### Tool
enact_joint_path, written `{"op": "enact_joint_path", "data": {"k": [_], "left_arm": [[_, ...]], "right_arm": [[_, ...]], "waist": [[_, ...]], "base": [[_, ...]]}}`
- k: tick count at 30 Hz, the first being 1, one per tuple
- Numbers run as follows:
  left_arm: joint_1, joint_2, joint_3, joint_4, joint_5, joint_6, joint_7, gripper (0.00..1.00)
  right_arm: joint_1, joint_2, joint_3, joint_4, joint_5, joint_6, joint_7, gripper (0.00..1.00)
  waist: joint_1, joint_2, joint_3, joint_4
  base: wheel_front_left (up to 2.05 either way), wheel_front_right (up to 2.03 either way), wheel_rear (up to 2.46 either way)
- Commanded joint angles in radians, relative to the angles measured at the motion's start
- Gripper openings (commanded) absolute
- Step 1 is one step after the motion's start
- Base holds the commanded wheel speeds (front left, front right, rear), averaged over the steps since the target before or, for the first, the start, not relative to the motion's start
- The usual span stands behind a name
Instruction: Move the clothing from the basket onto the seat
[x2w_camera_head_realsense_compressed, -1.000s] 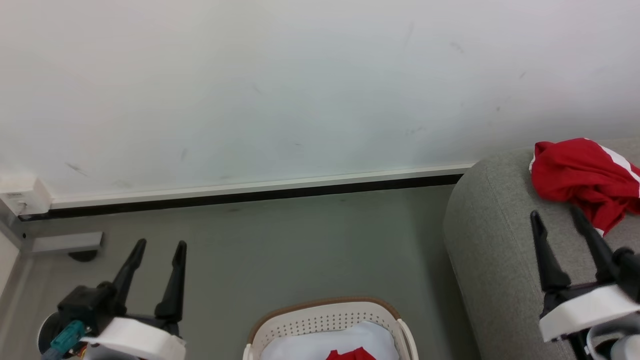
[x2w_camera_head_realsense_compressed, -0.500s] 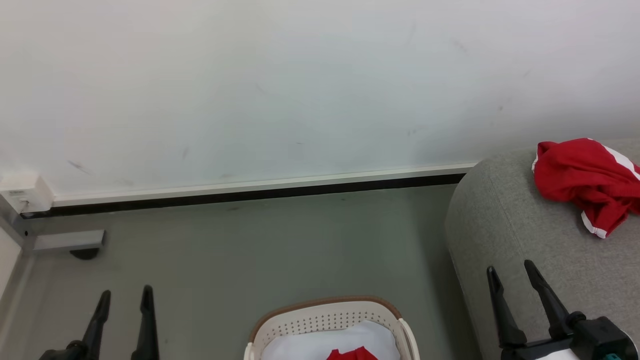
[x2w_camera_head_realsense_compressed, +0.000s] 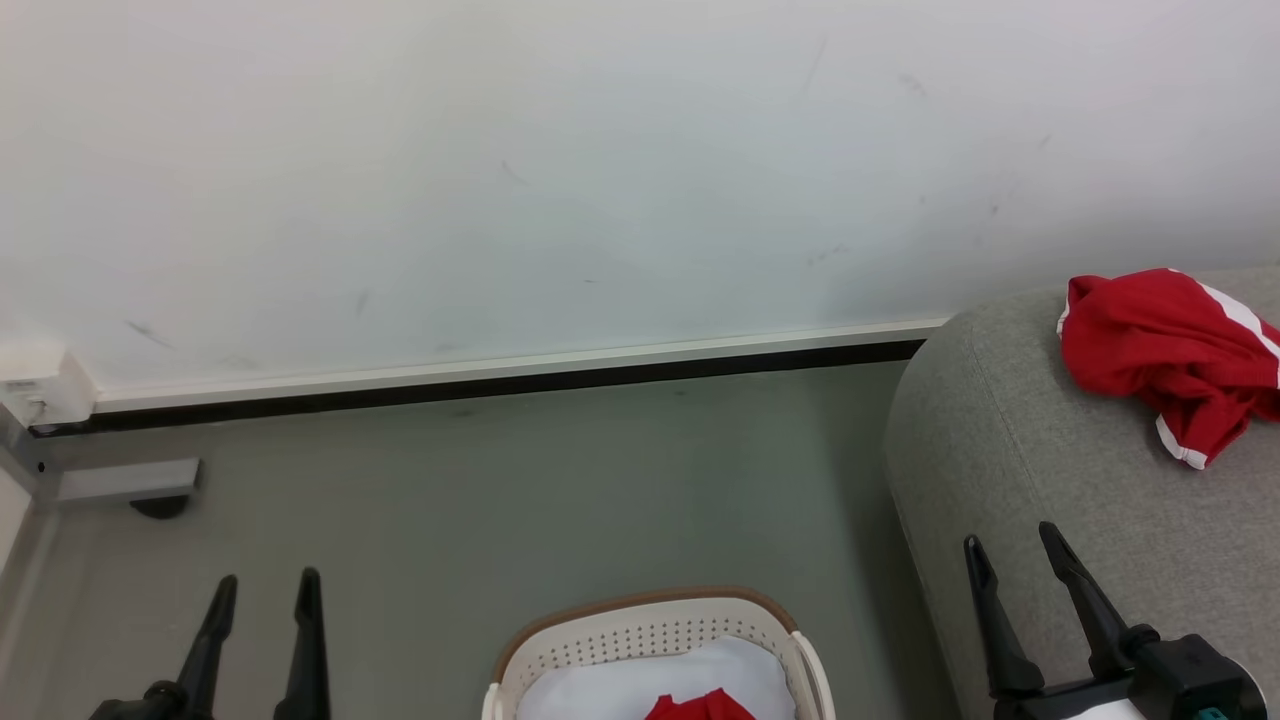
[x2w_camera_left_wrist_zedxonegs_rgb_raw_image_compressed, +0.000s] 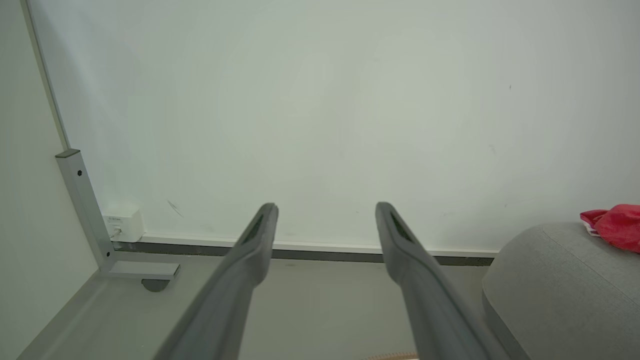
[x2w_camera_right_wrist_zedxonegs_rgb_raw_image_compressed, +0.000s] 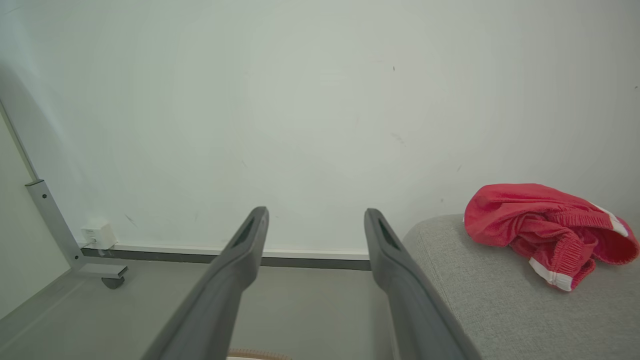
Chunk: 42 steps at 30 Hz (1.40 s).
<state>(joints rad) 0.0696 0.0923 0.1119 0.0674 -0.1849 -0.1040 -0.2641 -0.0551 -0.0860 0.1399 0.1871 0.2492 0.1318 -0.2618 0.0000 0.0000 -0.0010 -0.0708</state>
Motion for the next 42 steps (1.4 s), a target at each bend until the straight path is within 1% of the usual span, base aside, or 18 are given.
{"op": "enact_joint_path", "data": {"k": [1, 6, 10, 14, 17, 20, 23, 25, 26, 28, 33, 35, 40, 42], "left_arm": [[-0.006, -0.004, 0.007, 0.004, 0.015, -0.007, 0.0, 1.0], [-0.018, -0.01, 0.01, 0.018, 0.018, -0.018, 0.0, 1.0], [-0.026, -0.005, -0.006, 0.024, 0.022, -0.026, 0.0, 1.0], [-0.039, 0.007, -0.037, 0.035, 0.016, -0.026, 0.0, 1.0], [-0.056, 0.027, -0.08, 0.052, -0.005, -0.025, 0.0, 1.0], [-0.08, 0.053, -0.144, 0.082, -0.028, -0.025, 0.0, 1.0], [-0.11, 0.094, -0.221, 0.127, -0.058, -0.026, 0.0, 1.0], [-0.127, 0.124, -0.289, 0.192, -0.075, -0.026, 0.003, 1.0], [-0.127, 0.124, -0.289, 0.192, -0.075, -0.026, 0.003, 1.0], [-0.166, 0.155, -0.352, 0.242, -0.096, -0.026, 0.007, 1.0], [-0.24, 0.219, -0.503, 0.345, -0.187, -0.026, 0.093, 1.0], [-0.275, 0.252, -0.554, 0.37, -0.22, -0.026, 0.114, 1.0], [-0.355, 0.315, -0.699, 0.435, -0.317, -0.026, 0.189, 1.0], [-0.386, 0.34, -0.773, 0.457, -0.352, -0.026, 0.233, 1.0]], "right_arm": [[-0.005, 0.004, -0.001, 0.001, 0.001, -0.002, -0.003, 1.0], [-0.012, 0.01, 0.008, -0.001, 0.004, -0.002, -0.004, 1.0], [-0.019, 0.012, 0.001, -0.002, 0.012, -0.002, -0.004, 1.0], [-0.025, 0.007, -0.008, 0.002, 0.009, -0.002, -0.004, 1.0], [-0.033, 0.005, -0.02, 0.0, 0.005, -0.002, -0.004, 1.0], [-0.046, 0.008, -0.038, -0.005, 0.003, -0.002, -0.004, 1.0], [-0.056, 0.013, -0.048, -0.011, 0.001, -0.002, -0.004, 1.0], [-0.064, 0.016, -0.057, -0.012, -0.002, -0.002, -0.004, 1.0], [-0.064, 0.016, -0.057, -0.012, -0.002, -0.002, -0.004, 1.0], [-0.074, 0.02, -0.065, -0.017, -0.006, -0.002, -0.004, 1.0], [-0.093, 0.028, -0.074, -0.034, -0.016, -0.002, -0.004, 1.0], [-0.098, 0.031, -0.079, -0.045, -0.02, -0.002, -0.004, 1.0], [-0.112, 0.036, -0.093, -0.078, -0.024, -0.002, -0.004, 1.0], [-0.116, 0.036, -0.097, -0.09, -0.003, -0.002, -0.004, 1.0]], "waist": [[0.0, 0.0, 0.002, -0.002], [0.0, 0.0, 0.008, -0.011], [0.0, 0.0, 0.014, -0.029], [0.0, 0.0, 0.025, -0.058], [0.0, 0.0, 0.047, -0.084], [0.0, 0.0, 0.074, -0.112], [0.0, 0.0, 0.107, -0.145], [0.0, 0.0, 0.126, -0.166], [0.0, 0.0, 0.126, -0.166], [0.0, 0.0, 0.148, -0.19], [0.0, 0.0, 0.215, -0.25], [0.0, 0.0, 0.246, -0.272], [0.0, 0.0, 0.324, -0.321], [0.0, 0.0, 0.354, -0.336]], "base": [[0.0, 0.0, 0.0], [0.0, 0.0, 0.0], [0.0, 0.0, 0.0], [0.0, 0.0, 0.0], [0.0, 0.0, 0.0], [0.0, 0.0, 0.0], [0.0, 0.0, 0.0], [0.0, 0.0, 0.0], [0.0, 0.0, 0.0], [0.0, 0.0, 0.0], [0.0, 0.0, 0.0], [0.0, 0.0, 0.0], [0.0, 0.0, 0.0], [0.0, 0.0, 0.0]]}}
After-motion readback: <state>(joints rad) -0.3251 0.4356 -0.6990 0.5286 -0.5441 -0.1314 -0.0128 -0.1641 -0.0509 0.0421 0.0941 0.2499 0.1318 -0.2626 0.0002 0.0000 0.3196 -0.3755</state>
